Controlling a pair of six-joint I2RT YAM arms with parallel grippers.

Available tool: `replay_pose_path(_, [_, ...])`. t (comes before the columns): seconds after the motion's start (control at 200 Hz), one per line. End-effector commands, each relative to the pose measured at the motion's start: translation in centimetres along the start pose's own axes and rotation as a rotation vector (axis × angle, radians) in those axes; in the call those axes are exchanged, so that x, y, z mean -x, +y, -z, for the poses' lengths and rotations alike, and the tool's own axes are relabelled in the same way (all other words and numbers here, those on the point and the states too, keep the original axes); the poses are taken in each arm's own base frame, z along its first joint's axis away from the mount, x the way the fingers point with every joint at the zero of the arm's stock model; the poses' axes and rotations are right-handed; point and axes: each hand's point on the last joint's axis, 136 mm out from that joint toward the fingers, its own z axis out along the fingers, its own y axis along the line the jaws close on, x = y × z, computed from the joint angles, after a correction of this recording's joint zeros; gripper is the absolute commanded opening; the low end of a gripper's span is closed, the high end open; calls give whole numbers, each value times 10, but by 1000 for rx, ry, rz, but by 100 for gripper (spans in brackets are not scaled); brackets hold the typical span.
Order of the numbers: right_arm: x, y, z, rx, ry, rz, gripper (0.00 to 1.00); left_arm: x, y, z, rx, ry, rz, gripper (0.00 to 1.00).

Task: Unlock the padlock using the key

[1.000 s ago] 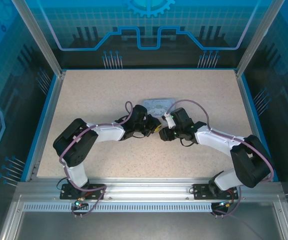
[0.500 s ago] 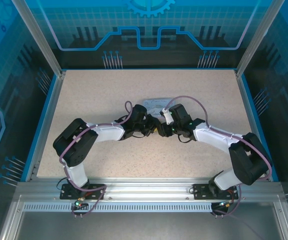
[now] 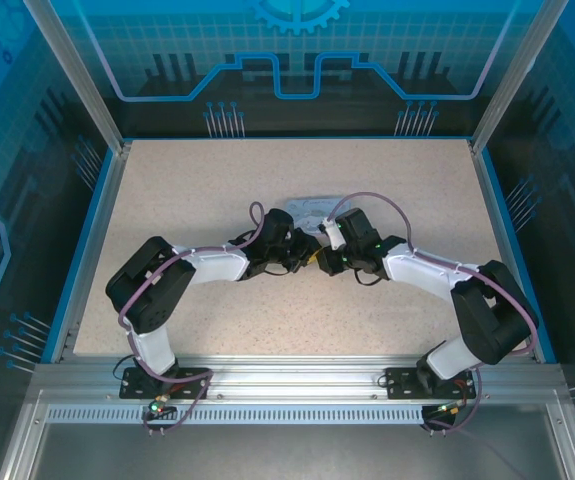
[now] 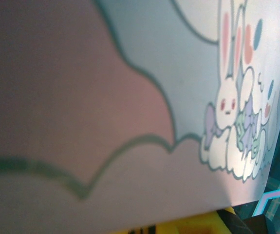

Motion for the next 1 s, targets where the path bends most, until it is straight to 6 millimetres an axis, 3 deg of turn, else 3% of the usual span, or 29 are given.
replay_pose_path(0.0, [18,7,7,40,-40,0,16,-8,-6,0,-4,52,-4,0])
replay_pose_path(0.305, [28,12,19,186,-73,-91,9,-8,-3,0,5,49,-9,0])
replay_pose_path(0.55, [32,22,27,412,-67,-213,7,-7,-3,0,5,48,-12,0])
replay_pose_path(0.765, [24,6,30,338,-56,-241,36,-6,-2,1,14,45,-8,0])
replay_pose_path(0.996, [15,-14,41,162,-67,-158,40,-6,-3,2,12,50,-9,0])
